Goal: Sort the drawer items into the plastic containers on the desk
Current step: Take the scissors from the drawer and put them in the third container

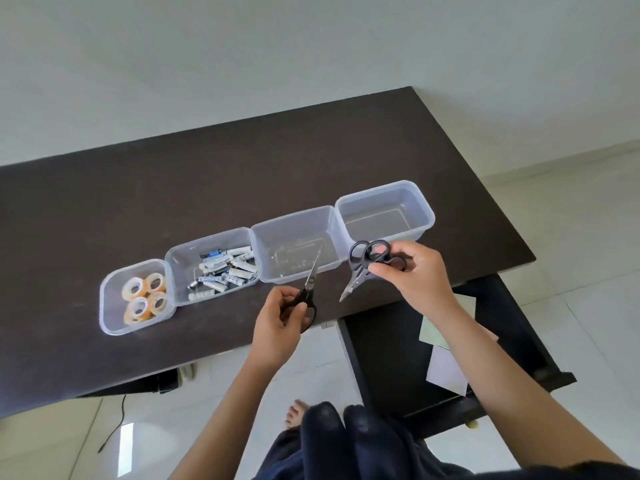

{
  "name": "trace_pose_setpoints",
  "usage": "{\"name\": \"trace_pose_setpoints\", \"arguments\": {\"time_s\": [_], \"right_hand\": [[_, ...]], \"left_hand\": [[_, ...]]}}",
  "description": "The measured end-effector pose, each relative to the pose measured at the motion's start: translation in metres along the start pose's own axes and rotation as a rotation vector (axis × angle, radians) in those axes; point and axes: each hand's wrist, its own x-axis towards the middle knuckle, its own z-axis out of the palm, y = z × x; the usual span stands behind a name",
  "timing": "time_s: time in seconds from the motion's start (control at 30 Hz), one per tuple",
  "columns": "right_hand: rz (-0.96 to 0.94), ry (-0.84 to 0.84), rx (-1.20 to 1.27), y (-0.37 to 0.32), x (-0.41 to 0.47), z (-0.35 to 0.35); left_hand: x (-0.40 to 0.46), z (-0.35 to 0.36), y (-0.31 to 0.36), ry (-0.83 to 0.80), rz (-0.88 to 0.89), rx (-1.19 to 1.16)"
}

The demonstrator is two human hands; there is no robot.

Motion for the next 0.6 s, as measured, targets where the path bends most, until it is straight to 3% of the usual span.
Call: {"name": "trace_pose_setpoints", "arguments": {"time_s": [0.13, 0.27, 0.6], "right_hand": [[0.005, 0.087, 0.045, -0.028, 0.015, 0.029], [-0.008, 0.203, 0.004, -0.048, 0.038, 0.054], [0.173, 0.234, -0.112, -0.035, 0.060, 0.100]], "left_hand": [[0.036, -0.041, 0.014, 0.027, 0.049, 0.038], [0.079, -0.058, 0.030, -0.006, 0.056, 0.256], [0.143, -0.040, 0.046, -0.414, 0.099, 0.826]]}}
